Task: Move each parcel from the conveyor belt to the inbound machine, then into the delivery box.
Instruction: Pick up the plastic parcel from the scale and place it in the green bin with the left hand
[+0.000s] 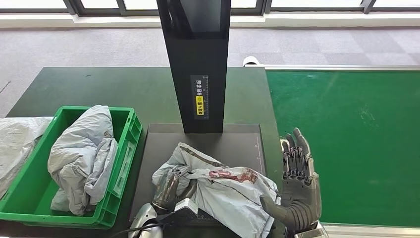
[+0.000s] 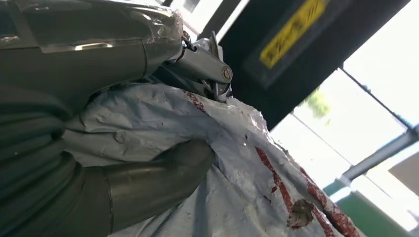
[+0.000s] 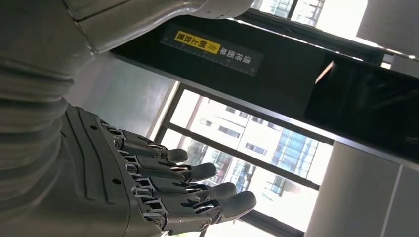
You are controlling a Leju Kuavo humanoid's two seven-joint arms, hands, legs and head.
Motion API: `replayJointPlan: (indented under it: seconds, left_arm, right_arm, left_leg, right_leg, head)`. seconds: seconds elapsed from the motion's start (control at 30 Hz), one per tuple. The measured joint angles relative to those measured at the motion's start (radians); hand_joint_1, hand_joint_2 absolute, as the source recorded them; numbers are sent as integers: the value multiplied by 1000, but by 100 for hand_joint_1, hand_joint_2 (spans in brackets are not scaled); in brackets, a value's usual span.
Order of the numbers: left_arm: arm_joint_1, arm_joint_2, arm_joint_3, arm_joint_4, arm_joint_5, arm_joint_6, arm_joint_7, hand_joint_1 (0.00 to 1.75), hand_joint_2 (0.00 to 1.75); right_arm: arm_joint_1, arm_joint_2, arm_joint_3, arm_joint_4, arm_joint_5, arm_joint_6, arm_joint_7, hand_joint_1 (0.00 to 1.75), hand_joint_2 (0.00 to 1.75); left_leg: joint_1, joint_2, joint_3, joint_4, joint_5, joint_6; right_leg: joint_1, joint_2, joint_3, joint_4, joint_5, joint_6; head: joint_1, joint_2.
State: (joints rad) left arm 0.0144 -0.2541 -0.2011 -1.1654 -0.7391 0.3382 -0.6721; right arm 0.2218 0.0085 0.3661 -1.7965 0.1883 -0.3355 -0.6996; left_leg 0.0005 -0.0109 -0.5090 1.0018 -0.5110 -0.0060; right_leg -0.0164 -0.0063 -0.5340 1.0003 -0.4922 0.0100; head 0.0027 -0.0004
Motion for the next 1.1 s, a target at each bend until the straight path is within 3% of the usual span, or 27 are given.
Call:
replayJointPlan:
  seconds: [0.2,0.37,0.77,1.1]
  left_arm:
    - [103,12,68,-357,54,84,-11,175,175]
    - [143,18,122,-516,68,120,-14,175,175]
    - [148,21,216,-625,74,196,-4,175,175]
    - [109,62,380,-599,49,276,98,175,175]
  right_arm:
    - [30,7,-10,-20,11,-5,-1,0,175]
    - [41,10,-12,-32,13,-11,-1,0,175]
    - [69,32,-25,-59,29,-24,-1,0,175]
    - [82,34,-28,-63,11,-21,-1,0,175]
  left_leg:
    - [1,0,-3,0,0,0]
    - [1,0,-3,0,0,0]
    - [1,1,-3,0,1,-1]
    - [2,1,-3,0,1,-1]
  right_leg:
    - [1,0,-3,0,0,0]
    - [1,0,-3,0,0,0]
    - [1,1,-3,0,0,0]
    - [2,1,-4,0,0,0]
  head:
    - [0,0]
    - [0,0]
    - [0,0]
    - [0,0]
